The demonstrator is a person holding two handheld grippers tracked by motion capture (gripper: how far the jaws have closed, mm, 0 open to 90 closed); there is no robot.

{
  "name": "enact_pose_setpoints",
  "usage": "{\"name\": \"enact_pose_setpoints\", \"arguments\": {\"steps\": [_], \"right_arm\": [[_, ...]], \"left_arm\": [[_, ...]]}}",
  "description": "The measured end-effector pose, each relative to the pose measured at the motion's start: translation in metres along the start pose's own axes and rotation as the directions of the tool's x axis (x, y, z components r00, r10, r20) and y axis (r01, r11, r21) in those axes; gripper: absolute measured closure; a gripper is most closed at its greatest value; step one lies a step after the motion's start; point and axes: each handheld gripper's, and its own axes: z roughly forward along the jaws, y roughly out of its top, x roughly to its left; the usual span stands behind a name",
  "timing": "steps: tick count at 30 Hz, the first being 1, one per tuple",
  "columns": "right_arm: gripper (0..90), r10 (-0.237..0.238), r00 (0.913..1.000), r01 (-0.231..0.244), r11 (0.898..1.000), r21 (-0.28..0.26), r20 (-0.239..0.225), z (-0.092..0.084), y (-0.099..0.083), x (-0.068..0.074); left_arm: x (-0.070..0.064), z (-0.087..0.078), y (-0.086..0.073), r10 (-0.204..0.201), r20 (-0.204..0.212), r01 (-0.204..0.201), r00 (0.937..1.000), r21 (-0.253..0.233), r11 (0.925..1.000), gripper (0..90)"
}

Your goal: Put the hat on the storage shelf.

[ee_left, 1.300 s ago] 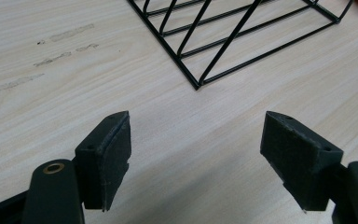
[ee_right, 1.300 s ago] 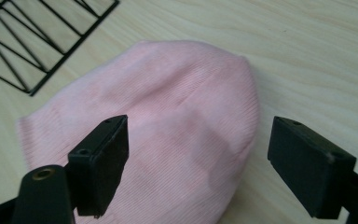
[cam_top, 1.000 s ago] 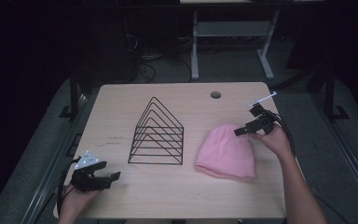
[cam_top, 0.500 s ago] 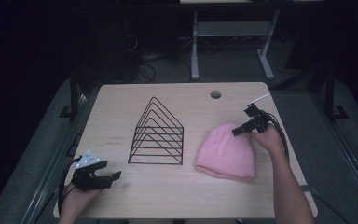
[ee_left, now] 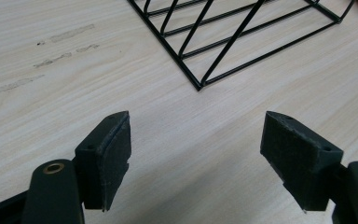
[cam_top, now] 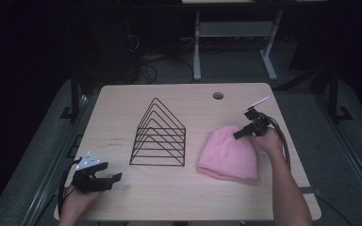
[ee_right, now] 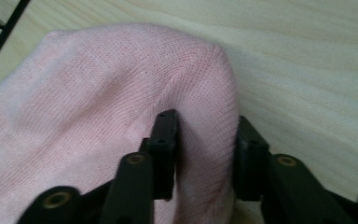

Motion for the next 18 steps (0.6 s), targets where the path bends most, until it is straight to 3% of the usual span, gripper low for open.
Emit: {"name": "enact_pose_setpoints", "arguments": {"steps": [4, 14, 18], "right_arm": [[74.5, 0.008, 0.9995, -0.008, 1.000, -0.013, -0.029, -0.002, 0.000, -0.002], [76.4, 0.005, 0.9949, -0.009, 0.999, -0.045, -0.101, -0.022, -0.004, -0.003], [76.6, -0.031, 0.9930, 0.021, 0.996, -0.085, -0.114, -0.031, -0.004, 0.001]], "left_arm": [[0.000, -0.001, 0.000, -0.005, 0.005, 0.005, 1.0000, 0.001, 1.0000, 24.7], [0.002, 0.001, 0.000, -0.003, 0.019, 0.003, 0.9998, 0.011, 0.9999, 25.0], [0.001, -0.002, 0.002, -0.019, 0.035, 0.019, 0.9992, -0.004, 0.9998, 24.9]]}}
